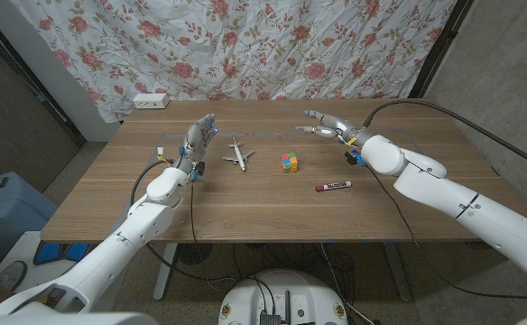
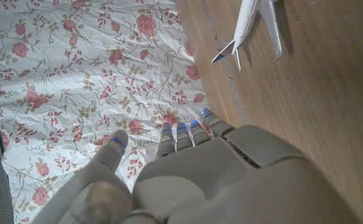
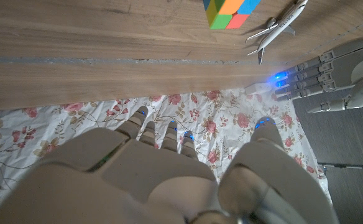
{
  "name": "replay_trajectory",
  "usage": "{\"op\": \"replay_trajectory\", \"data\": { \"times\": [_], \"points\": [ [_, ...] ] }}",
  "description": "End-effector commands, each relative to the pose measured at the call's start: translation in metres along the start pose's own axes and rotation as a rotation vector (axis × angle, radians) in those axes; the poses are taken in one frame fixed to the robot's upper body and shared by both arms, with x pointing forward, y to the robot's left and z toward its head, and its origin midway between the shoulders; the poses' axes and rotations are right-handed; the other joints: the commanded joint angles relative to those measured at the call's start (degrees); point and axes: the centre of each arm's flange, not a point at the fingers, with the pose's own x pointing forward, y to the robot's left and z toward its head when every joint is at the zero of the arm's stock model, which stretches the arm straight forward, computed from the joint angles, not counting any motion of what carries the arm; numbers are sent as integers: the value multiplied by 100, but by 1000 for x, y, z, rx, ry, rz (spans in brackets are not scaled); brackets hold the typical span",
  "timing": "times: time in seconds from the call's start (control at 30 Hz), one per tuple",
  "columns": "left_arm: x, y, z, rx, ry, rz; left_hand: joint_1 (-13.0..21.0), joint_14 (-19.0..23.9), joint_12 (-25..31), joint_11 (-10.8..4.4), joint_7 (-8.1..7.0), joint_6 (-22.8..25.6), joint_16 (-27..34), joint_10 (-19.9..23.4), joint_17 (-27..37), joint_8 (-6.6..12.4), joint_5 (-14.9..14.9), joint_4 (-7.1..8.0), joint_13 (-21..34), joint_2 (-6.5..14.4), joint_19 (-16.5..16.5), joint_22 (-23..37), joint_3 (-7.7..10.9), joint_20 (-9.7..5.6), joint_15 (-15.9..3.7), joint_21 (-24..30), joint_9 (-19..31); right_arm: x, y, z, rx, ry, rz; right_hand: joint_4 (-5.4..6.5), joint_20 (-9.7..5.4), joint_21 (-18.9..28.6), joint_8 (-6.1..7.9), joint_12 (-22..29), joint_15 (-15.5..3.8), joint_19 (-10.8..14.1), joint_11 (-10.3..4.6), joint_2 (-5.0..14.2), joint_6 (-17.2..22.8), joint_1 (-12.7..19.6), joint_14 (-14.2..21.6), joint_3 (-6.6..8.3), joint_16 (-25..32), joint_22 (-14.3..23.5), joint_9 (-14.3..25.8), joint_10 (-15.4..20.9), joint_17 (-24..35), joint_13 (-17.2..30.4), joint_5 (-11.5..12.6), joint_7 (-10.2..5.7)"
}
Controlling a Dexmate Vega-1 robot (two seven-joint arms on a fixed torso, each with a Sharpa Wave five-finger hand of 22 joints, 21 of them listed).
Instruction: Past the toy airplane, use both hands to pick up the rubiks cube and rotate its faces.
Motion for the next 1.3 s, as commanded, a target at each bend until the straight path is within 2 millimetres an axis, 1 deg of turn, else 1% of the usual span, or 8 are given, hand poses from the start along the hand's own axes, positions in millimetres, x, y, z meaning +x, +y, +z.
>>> {"op": "replay_trajectory", "data": {
  "times": [0.03, 0.27, 0.4, 0.57, 0.8, 1.0, 1.13, 1.3],
  "points": [
    [-8, 4, -2, -1, 12, 24, 16, 36, 0, -29, 13, 5, 10, 15, 22, -11, 13, -35, 26, 253, -52, 26, 19, -168, -143, -5, 14, 6, -4, 19, -153, 59, 134, -150, 55, 38, 9, 36, 63, -51, -23, 9, -223, 277, -85, 97, 67, 15, 19, -64, -26, 21, -44, 31],
    [-13, 8, -3, -1, 17, 38, 13, 47, 5, -54, 11, 28, 9, 45, 23, -2, 13, -39, 26, 259, -55, 27, 20, -183, -152, 2, 15, 11, -6, 38, -217, 85, 185, -247, 131, 45, 67, 78, 139, -69, 8, 28, -243, 500, -98, 215, 94, 13, 28, -34, -62, 31, 15, 101],
    [-15, 10, -3, -1, 15, 44, 11, 53, 3, -50, 16, 38, 10, 51, 23, 0, 13, -39, 26, 262, -55, 27, 20, -181, -154, 5, 15, 14, -5, 49, -266, 118, 207, -279, 224, 50, 117, 82, 195, -78, 48, -67, -187, 585, -93, 229, 113, 12, 36, -63, -83, 41, -15, 68],
    [-17, 11, -5, -5, 18, 49, 9, 62, 3, -48, 23, 50, 10, 61, 24, 4, 14, -39, 25, 268, -43, 27, 21, -187, -150, 12, 15, 18, -4, 60, -295, 140, 244, -284, 267, 65, 132, 103, 224, -42, 66, -151, -177, 616, -69, 220, 131, 12, 41, -32, -96, 48, -50, 67],
    [-18, 14, -7, -7, 25, 54, 7, 69, 1, -53, 25, 63, 11, 66, 24, 6, 14, -39, 25, 271, -38, 27, 21, -193, -149, 16, 15, 24, -2, 71, -337, 155, 294, -282, 309, 67, 114, 94, 298, -36, 148, -237, -252, 672, -72, 224, 139, 13, 46, -88, -115, 56, -85, 86],
    [-20, 17, -9, -9, 28, 61, 4, 78, 0, -52, 21, 67, 11, 78, 25, 5, 14, -38, 25, 275, -28, 27, 21, -190, -156, 22, 14, 30, 1, 77, -362, 175, 346, -284, 363, 62, 124, 88, 381, -54, 261, -250, -269, 772, -100, 272, 138, 14, 52, -139, -131, 63, -82, 107],
    [-20, 17, -10, -11, 28, 65, 3, 82, -1, -49, 21, 72, 10, 81, 25, 4, 14, -39, 25, 277, -14, 27, 21, -187, -158, 28, 13, 32, 3, 81, -383, 182, 368, -288, 399, 64, 123, 117, 411, -53, 310, -242, -307, 867, -87, 324, 151, 14, 58, -91, -141, 67, -49, 186],
    [-22, 17, -10, -8, 29, 72, 3, 84, -4, -50, 25, 80, 9, 85, 26, 5, 14, -40, 26, 280, -2, 28, 22, -186, -157, 33, 13, 35, 4, 83, -406, 192, 401, -293, 427, 66, 121, 128, 429, -51, 326, -236, -341, 945, -69, 367, 164, 14, 61, -77, -148, 71, -16, 211]
  ]
}}
